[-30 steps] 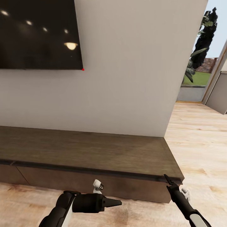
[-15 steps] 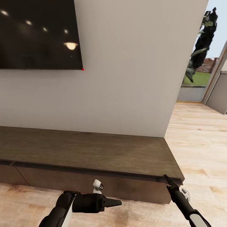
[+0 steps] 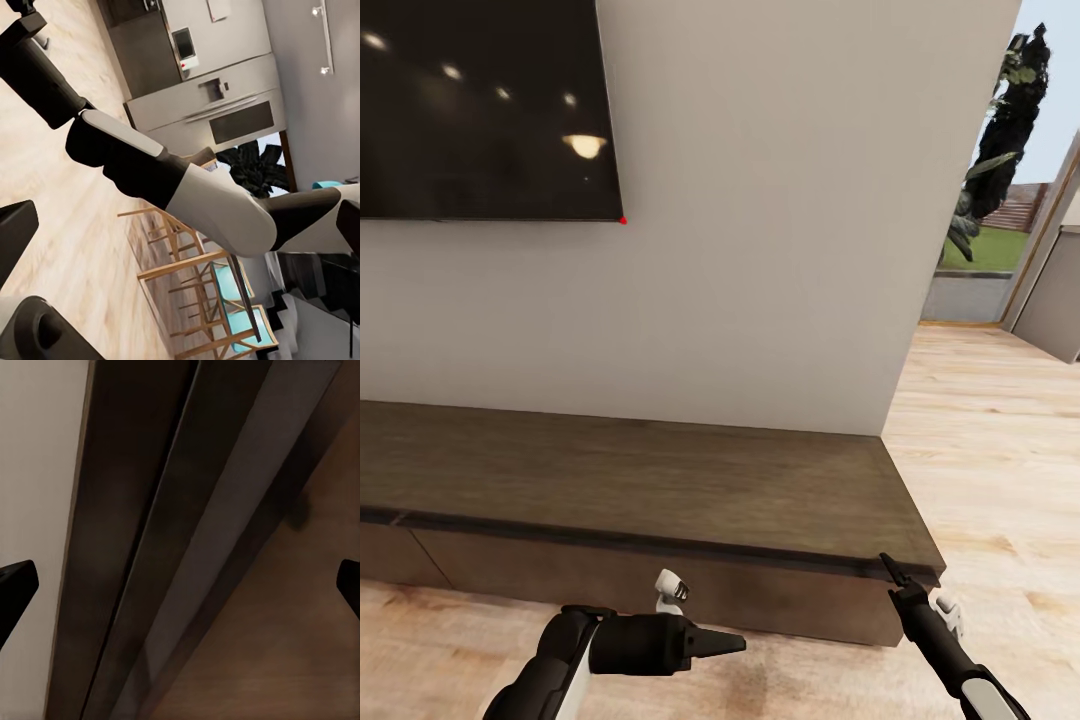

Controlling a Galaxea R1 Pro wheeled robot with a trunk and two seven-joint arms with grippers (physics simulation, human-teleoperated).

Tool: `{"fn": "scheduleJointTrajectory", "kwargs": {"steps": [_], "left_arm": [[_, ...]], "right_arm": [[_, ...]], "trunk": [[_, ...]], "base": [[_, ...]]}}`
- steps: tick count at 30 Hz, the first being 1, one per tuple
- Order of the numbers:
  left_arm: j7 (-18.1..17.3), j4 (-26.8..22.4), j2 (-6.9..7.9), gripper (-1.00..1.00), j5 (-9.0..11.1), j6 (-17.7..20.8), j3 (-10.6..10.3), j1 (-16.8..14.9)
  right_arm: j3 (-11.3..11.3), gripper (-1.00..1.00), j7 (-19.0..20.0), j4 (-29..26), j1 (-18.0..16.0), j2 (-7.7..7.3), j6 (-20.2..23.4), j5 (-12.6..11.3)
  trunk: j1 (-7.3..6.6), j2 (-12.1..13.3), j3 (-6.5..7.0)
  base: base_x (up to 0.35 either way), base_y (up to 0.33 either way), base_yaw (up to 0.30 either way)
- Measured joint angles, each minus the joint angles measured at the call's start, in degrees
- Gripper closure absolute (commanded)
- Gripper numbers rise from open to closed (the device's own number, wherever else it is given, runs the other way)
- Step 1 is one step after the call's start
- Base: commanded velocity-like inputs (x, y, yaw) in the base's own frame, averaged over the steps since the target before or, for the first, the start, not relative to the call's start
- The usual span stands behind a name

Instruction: Place each of the two pumpkins and all three candles from the living room inside a cabinet in the living room (use any cabinet), then make sure every cabinet is closed, and position the cauldron so it is next to a table in the living room.

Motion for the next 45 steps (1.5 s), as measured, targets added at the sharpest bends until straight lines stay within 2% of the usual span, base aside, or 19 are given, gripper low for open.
{"fn": "scheduleJointTrajectory", "kwargs": {"steps": [9, 10, 20, 45], "left_arm": [[0.0, 0.0, 0.00, -1.00, 0.0, 0.0, 0.0, 0.0], [0.0, 0.0, 0.00, -1.00, 0.0, 0.0, 0.0, 0.0], [0.0, 0.0, 0.00, -1.00, 0.0, 0.0, 0.0, 0.0], [0.0, 0.0, 0.00, -1.00, 0.0, -0.1, 0.1, 0.0]], "right_arm": [[0.0, -1.00, 0.0, 0.0, 0.0, 0.00, 0.0, 0.0], [0.0, 1.00, 0.0, 0.0, 0.0, 0.00, 0.0, 0.0], [-0.1, 1.00, -0.3, 0.1, 0.0, -0.01, -0.3, 0.6], [-0.1, 1.00, -0.2, 1.4, 0.0, -0.01, -0.2, 0.3]], "trunk": [[0.00, 0.0, 0.00], [0.00, 0.0, 0.00], [0.01, 0.0, -0.01], [0.01, 0.0, -0.01]], "base": [[0.000, 0.000, 0.000], [0.000, 0.000, 0.000], [0.000, 0.000, 0.000], [-0.013, 0.000, 0.000]]}}
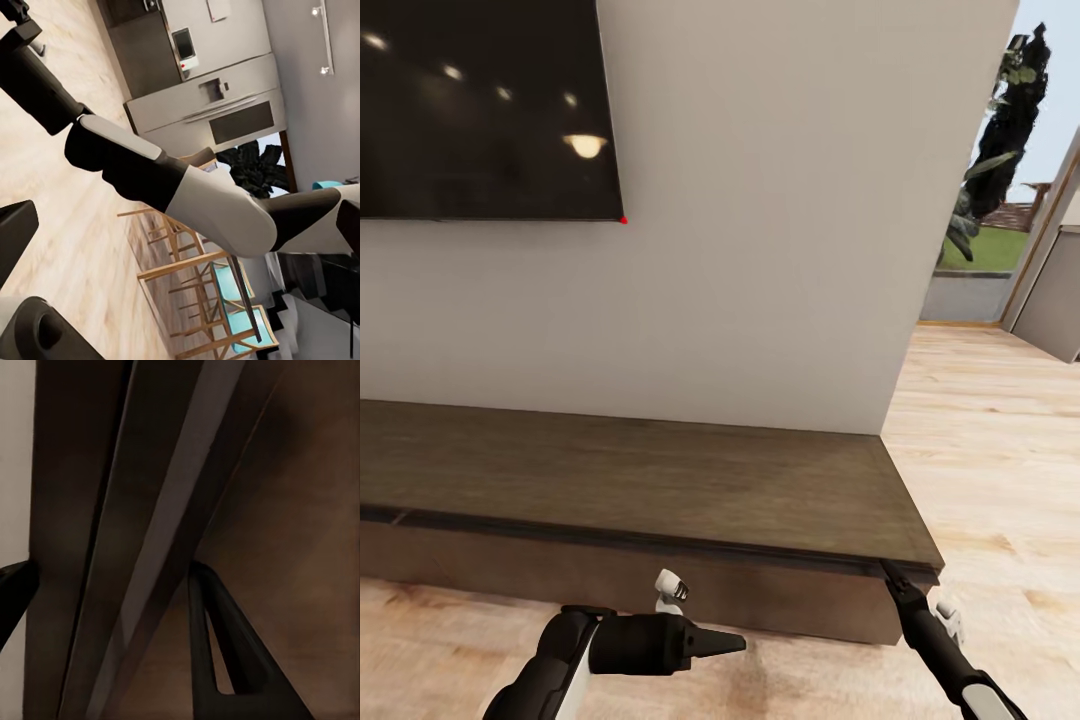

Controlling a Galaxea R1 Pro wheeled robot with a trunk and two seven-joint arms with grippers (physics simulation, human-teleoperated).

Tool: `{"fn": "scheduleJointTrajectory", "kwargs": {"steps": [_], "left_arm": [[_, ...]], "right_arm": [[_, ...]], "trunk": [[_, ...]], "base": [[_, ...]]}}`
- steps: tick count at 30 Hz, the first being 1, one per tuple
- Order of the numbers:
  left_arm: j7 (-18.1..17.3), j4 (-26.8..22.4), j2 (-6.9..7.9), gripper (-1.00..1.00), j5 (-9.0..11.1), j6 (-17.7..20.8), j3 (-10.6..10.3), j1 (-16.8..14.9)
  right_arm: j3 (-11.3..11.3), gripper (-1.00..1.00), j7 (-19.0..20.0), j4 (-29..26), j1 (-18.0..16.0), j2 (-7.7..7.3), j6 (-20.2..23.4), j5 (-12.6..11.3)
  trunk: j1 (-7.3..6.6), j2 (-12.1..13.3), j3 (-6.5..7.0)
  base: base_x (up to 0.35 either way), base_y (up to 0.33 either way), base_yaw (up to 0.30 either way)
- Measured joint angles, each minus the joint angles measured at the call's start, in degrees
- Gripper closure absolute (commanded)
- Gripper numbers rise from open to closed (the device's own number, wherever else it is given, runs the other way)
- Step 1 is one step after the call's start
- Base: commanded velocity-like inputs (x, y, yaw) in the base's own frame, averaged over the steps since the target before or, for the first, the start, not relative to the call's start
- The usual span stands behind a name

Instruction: Place each of the two pumpkins and all three candles from the living room inside a cabinet in the living room (use any cabinet), then make sure every cabinet is closed, and position the cauldron so it is next to a table in the living room.

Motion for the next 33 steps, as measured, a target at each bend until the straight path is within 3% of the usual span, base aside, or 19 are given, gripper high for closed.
{"fn": "scheduleJointTrajectory", "kwargs": {"steps": [33], "left_arm": [[0.0, 0.0, 0.00, -1.00, 0.0, 0.0, -0.1, 0.0]], "right_arm": [[0.1, 1.00, 0.4, 1.4, -1.0, 0.00, 0.1, -0.3]], "trunk": [[-0.01, 0.0, 0.00]], "base": [[-0.003, 0.000, 0.000]]}}
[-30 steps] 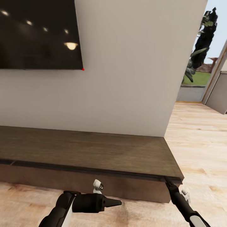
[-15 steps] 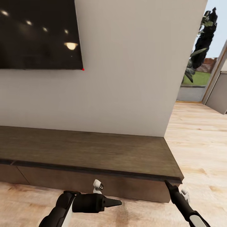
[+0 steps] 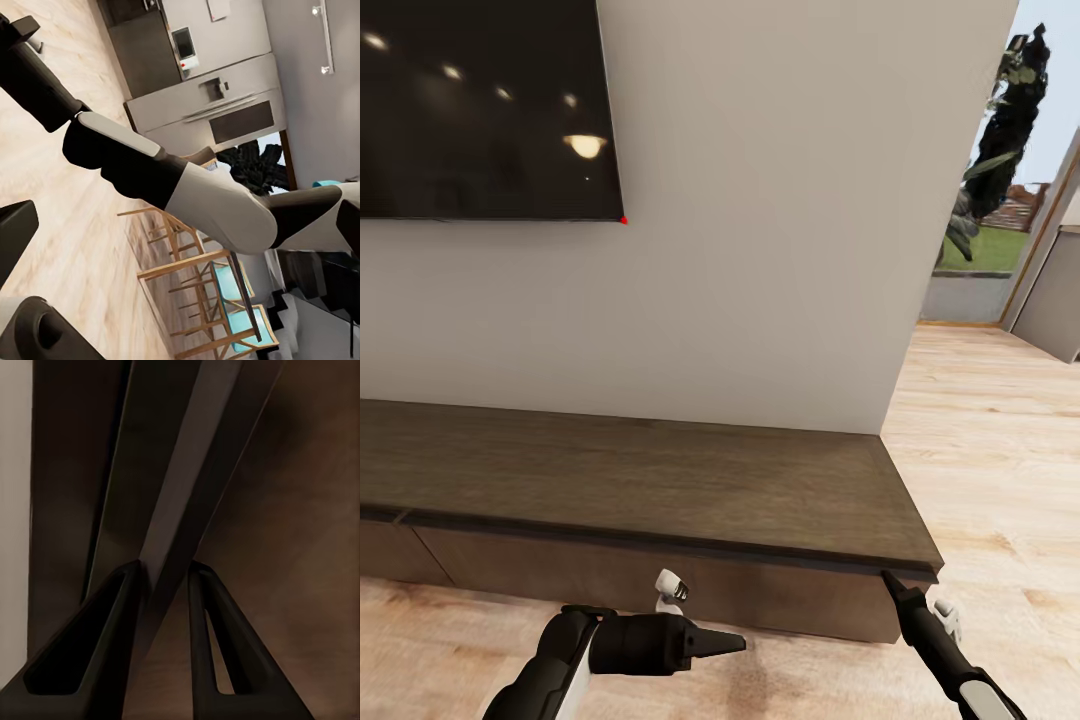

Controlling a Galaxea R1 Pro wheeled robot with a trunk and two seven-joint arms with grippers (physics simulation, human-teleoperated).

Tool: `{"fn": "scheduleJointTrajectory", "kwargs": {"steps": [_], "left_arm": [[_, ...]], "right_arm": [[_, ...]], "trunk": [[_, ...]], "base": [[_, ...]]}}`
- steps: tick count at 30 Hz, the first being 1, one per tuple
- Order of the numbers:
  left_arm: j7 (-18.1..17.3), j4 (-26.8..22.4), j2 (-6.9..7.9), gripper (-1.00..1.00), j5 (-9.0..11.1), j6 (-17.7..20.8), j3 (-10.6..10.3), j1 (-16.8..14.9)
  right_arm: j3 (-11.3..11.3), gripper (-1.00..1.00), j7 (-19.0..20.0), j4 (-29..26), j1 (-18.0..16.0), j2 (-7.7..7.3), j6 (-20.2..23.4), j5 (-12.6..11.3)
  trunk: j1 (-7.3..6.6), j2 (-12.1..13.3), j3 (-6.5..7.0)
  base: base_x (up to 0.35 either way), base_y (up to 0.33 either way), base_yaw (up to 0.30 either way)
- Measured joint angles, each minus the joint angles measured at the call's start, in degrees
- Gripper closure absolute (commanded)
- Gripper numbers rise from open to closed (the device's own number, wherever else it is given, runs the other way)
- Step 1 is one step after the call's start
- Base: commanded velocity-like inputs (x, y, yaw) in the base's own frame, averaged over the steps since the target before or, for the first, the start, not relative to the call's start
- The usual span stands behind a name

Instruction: Place each of the two pumpkins and all three candles from the living room inside a cabinet in the living room (use any cabinet), then make sure every cabinet is closed, and position the cauldron so it is next to a table in the living room.

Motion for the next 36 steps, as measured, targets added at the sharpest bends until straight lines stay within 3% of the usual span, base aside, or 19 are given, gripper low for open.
{"fn": "scheduleJointTrajectory", "kwargs": {"steps": [36], "left_arm": [[0.1, 0.0, 0.00, -1.00, 0.0, 0.0, 0.0, 0.0]], "right_arm": [[0.0, 1.00, -0.1, -0.3, 0.0, -0.09, 0.9, 0.6]], "trunk": [[0.01, 0.0, -0.01]], "base": [[-0.041, 0.000, 0.000]]}}
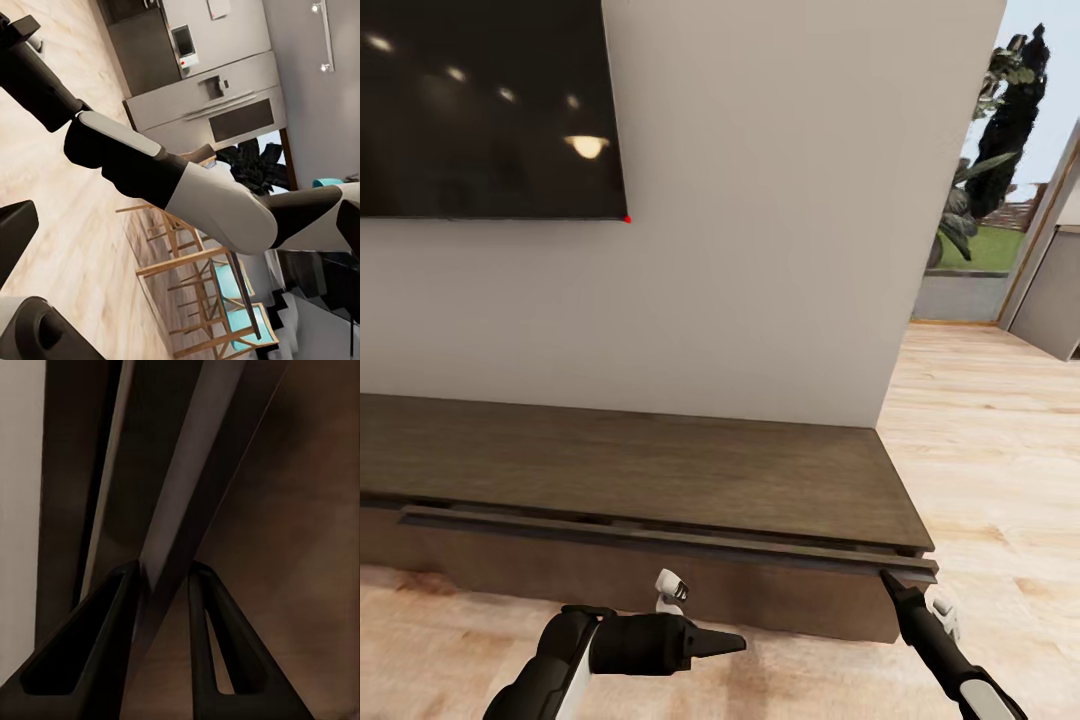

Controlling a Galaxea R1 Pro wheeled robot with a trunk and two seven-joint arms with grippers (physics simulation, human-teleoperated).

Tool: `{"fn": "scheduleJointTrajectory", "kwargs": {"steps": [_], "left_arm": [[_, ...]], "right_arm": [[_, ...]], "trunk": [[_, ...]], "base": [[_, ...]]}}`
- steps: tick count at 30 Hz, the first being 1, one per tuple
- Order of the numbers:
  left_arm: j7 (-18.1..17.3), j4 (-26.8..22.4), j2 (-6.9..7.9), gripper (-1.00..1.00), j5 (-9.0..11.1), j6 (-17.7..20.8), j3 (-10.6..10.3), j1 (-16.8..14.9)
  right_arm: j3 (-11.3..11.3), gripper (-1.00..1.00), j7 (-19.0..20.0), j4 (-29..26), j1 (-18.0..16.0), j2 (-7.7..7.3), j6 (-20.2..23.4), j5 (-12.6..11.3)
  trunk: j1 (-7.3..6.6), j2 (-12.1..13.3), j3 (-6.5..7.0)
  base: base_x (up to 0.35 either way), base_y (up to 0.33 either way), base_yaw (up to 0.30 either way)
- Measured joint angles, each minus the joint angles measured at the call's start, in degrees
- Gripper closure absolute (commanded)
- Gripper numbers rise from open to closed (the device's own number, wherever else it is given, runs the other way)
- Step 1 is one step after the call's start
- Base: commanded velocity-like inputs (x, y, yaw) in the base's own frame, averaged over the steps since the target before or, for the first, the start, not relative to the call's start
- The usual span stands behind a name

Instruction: Place each of the two pumpkins and all three candles from the living room inside a cabinet in the living room (use any cabinet), then make sure every cabinet is closed, and position the cauldron so it is next to a table in the living room.

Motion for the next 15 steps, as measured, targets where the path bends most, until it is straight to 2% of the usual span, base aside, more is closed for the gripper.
{"fn": "scheduleJointTrajectory", "kwargs": {"steps": [4, 10, 15], "left_arm": [[0.0, 0.0, 0.00, -1.00, 0.0, 0.0, 0.0, 0.0], [0.0, 0.0, 0.00, -1.00, 0.0, 0.0, 0.0, 0.0], [0.0, 0.0, 0.00, -1.00, 0.0, 0.0, 0.0, 0.0]], "right_arm": [[0.0, 1.00, -0.1, -0.1, 0.0, 0.01, -0.1, 0.1], [0.1, 1.00, 0.4, 0.1, 0.0, 0.02, -0.1, 0.2], [0.2, 1.00, 0.4, 0.2, 0.0, 0.02, -0.1, 0.2]], "trunk": [[0.01, 0.0, 0.00], [0.02, 0.0, 0.00], [0.00, 0.0, 0.00]], "base": [[-0.020, 0.000, 0.000], [-0.138, 0.000, 0.000], [-0.035, 0.000, 0.000]]}}
